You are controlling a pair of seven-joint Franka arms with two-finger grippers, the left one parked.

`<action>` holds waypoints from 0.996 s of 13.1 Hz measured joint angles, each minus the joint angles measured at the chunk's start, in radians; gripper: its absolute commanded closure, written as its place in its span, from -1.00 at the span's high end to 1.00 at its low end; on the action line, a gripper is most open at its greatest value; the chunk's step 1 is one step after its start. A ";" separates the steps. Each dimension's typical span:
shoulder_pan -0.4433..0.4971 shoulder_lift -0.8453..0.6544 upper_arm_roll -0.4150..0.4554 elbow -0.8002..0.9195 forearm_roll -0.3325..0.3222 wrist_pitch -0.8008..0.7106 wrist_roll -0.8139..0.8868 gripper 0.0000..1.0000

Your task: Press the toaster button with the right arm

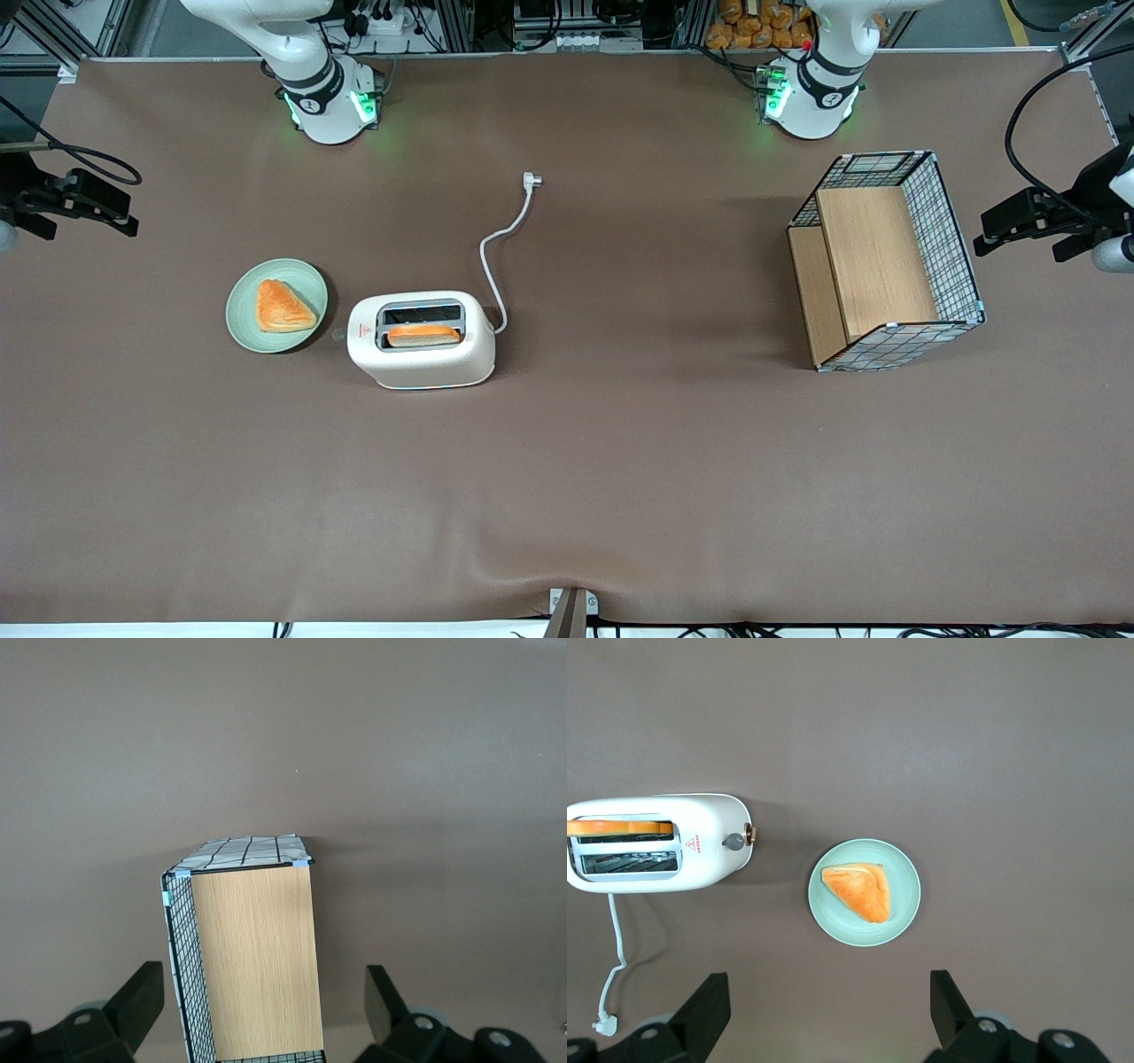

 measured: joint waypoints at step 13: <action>-0.004 0.049 0.000 -0.011 0.018 -0.021 -0.009 -0.96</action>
